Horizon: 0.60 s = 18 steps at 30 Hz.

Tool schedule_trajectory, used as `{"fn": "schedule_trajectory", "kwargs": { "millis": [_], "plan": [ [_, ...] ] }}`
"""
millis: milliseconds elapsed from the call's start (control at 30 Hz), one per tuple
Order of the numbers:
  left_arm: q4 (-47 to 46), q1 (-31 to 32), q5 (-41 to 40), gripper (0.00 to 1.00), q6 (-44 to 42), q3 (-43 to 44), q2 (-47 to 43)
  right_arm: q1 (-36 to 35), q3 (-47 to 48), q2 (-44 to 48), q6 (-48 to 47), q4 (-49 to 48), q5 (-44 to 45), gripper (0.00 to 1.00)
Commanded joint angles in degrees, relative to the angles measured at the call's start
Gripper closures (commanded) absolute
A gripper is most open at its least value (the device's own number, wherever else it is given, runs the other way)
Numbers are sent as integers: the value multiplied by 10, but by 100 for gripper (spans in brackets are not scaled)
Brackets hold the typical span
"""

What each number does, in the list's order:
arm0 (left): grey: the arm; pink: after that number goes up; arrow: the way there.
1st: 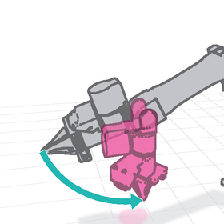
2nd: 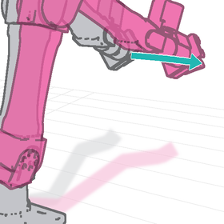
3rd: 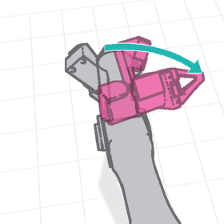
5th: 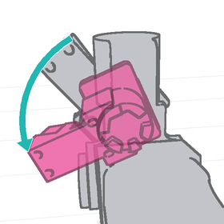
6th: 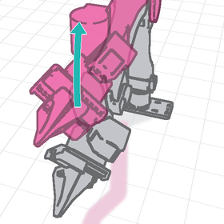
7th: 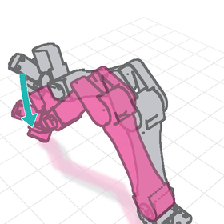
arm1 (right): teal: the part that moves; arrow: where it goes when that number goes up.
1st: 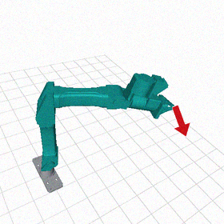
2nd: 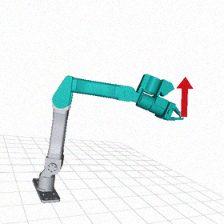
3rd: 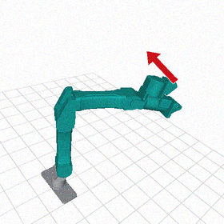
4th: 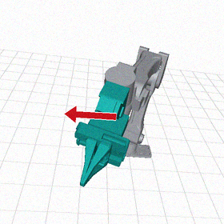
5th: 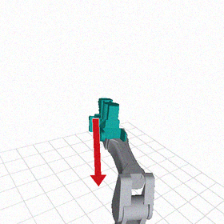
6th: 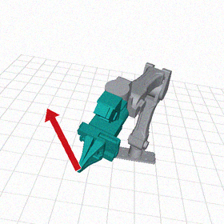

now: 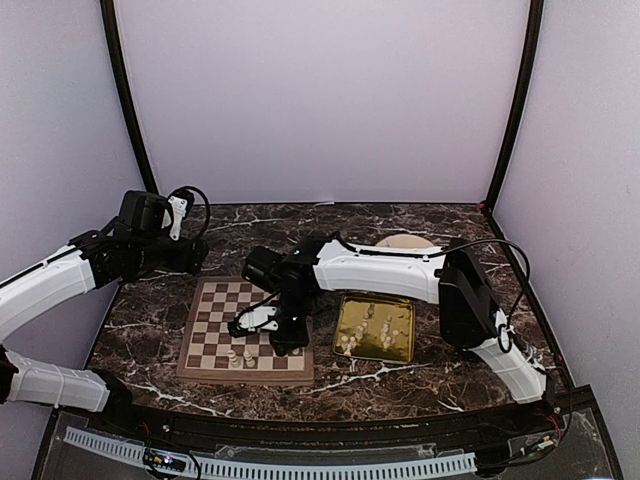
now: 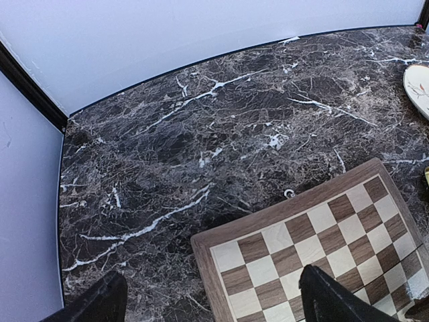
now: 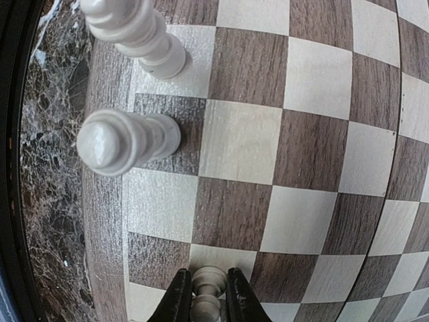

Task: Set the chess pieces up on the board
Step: Place the pawn at g2.

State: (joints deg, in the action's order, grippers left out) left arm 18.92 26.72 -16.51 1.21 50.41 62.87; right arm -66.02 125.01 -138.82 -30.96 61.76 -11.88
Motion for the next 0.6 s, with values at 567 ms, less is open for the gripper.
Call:
{"fn": "schedule_trajectory", "kwargs": {
  "millis": [567],
  "plan": [
    [-6,-5,8,8,-5,-7,-6,-7,35,-25,4,10,16,82]
  ]
}}
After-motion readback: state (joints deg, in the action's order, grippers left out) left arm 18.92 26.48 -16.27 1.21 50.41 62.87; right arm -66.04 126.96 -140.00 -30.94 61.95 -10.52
